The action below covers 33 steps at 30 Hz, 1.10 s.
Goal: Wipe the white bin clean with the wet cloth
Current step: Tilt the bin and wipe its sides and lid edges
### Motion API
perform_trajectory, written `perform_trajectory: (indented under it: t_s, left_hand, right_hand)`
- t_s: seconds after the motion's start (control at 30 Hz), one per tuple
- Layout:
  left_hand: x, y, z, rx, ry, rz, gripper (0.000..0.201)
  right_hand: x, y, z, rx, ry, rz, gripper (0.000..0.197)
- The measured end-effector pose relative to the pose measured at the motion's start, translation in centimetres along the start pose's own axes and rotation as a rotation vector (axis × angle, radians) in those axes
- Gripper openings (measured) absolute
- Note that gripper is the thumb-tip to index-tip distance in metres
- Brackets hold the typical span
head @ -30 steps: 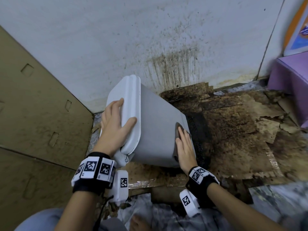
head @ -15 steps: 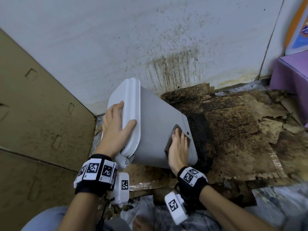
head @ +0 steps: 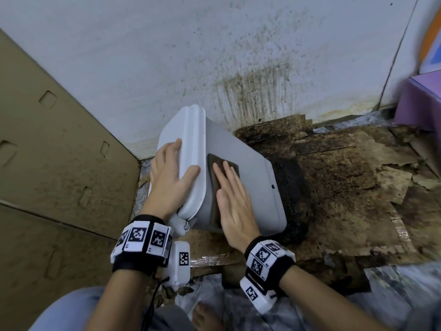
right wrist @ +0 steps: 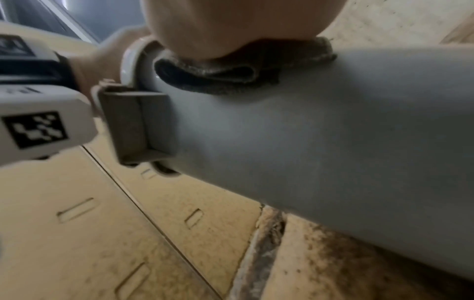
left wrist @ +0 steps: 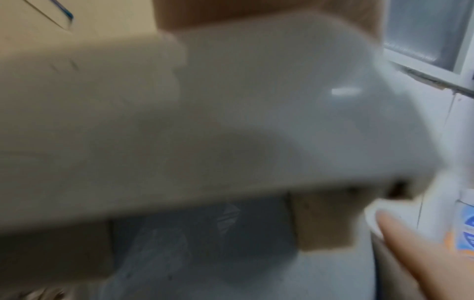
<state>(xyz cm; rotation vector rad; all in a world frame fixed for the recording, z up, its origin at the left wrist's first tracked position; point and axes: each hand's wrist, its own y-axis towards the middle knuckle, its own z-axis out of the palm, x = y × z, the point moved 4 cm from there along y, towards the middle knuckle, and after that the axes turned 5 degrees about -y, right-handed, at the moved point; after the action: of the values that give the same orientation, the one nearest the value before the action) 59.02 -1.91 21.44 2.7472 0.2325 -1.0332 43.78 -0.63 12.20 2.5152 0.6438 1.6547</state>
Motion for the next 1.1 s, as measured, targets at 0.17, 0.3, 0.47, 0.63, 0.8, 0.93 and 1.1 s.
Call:
perform_trajectory:
  t_s: [0.17,0.3,0.47,0.63,0.8,0.93,1.1]
  left_hand:
    - [0.1,-0.1,-0.2,0.013,-0.018,-0.009,0.086]
    - [0.1,-0.3,-0.3,0.014,-0.039,-0.021,0.087]
    - [-0.4,-0.4,-0.1,0.026,-0.031,-0.004,0.084]
    - [-0.7,-0.1,0.2,0.021,-0.028,-0.006,0.085]
    - [-0.5,-0.2,0.1,0.014,-0.011,-0.007,0.089]
    - [-0.6,-0.1,0.1,0.018,-0.006,-0.018,0.091]
    - [-0.8,-0.1,0.2,0.029,-0.001,-0.017,0.092]
  right_hand:
    - [-3.8,-0.5,-0.3,0.02,-0.073,0.007,0.053]
    - [-8.8,-1.5,-0.6,0.022,-0.065,0.13,0.054]
    - [-13.1,-2.3,-0.7,0.038,-0.034,0.278,0.052]
    - [-14.4,-2.4,0.3,0.022,-0.214,0.222,0.065]
    - [-12.8,-1.7,0.6,-0.029,-0.076,0.379,0.065]
    - [-9.1,-1.2,0.3,-0.035,0.047,0.47,0.066]
    - [-4.0,0.0,0.8,0.006,0.061,0.319,0.071]
